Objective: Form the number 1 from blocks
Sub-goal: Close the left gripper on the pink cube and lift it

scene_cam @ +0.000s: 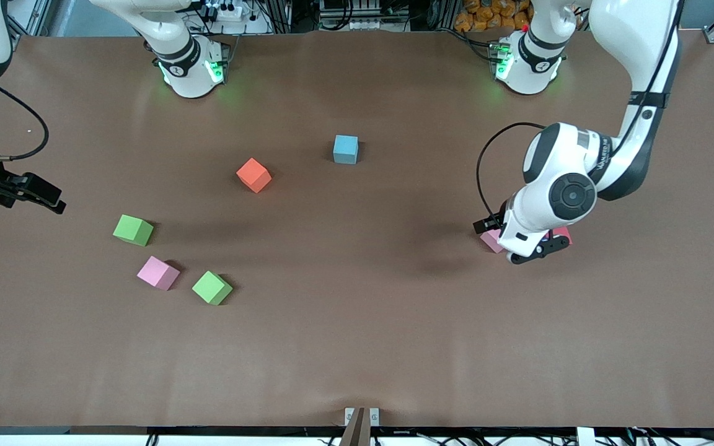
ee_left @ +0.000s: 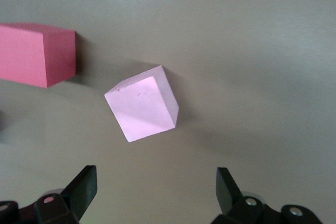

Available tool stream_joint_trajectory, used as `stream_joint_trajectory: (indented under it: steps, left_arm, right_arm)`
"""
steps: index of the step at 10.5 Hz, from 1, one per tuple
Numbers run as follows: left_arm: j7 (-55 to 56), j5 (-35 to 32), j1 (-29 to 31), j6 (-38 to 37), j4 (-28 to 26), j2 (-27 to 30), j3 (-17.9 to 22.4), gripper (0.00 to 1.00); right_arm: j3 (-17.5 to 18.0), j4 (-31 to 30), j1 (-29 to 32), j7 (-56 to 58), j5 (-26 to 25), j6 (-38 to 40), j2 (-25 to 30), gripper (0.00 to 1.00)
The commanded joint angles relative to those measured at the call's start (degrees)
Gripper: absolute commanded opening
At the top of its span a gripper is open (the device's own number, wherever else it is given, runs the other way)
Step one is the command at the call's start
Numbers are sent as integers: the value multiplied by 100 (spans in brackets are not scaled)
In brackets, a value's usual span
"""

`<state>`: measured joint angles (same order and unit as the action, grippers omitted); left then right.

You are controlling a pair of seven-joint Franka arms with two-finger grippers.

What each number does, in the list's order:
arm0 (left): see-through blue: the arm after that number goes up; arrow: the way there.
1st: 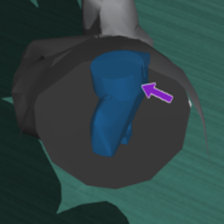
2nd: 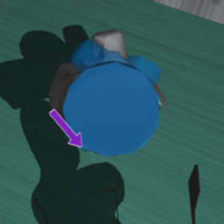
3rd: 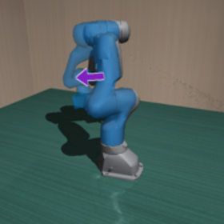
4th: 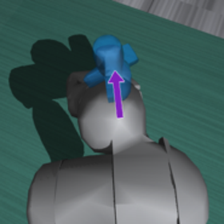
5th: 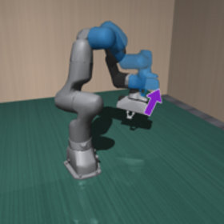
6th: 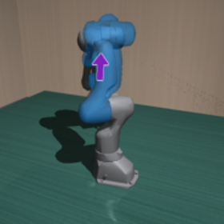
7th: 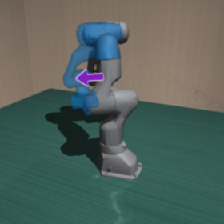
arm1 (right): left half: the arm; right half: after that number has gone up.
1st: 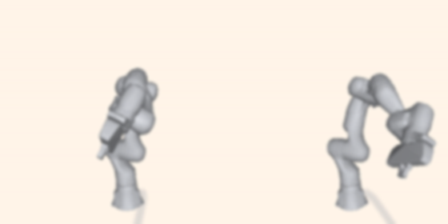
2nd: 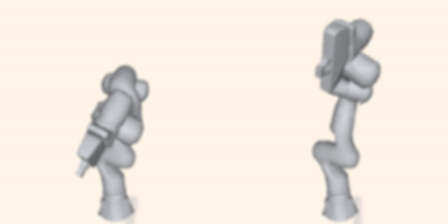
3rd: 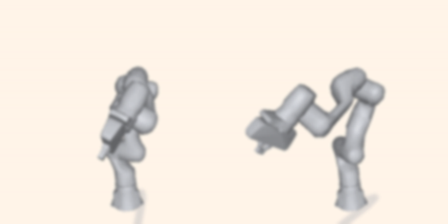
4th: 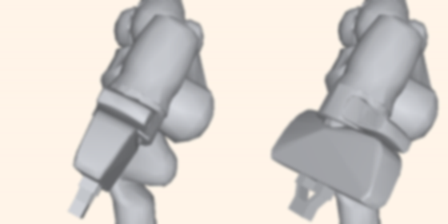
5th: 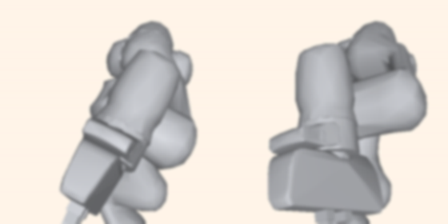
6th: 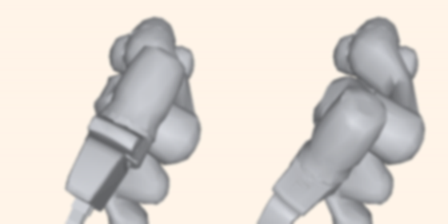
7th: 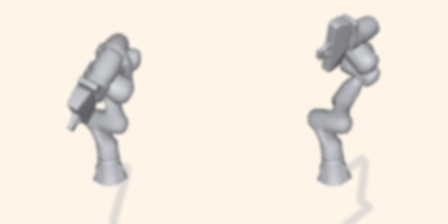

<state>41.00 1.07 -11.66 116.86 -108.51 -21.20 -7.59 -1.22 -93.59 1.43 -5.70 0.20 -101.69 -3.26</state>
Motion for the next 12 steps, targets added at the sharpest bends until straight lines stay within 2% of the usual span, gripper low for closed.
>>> stream_joint_trajectory:
  steps: [1, 5, 9, 12]
  left_arm:
    - [600, -71, 67, 642, -722, 292, 47, 100]
    - [1339, -309, 128, 1663, -1286, 222, 56, 100]
    - [1761, -335, 120, 2444, -1278, -225, 82, 100]
    - [2192, -896, 102, 2850, -1155, -612, 82, 100]
  right_arm:
    - [25, 77, -20, -71, -28, 79, 1, 100]
    - [34, 60, -125, -54, 95, 70, 27, 100]
    - [42, 60, -152, -45, 103, 88, 36, 100]
    - [60, 51, -152, -36, 103, 105, 54, 100]
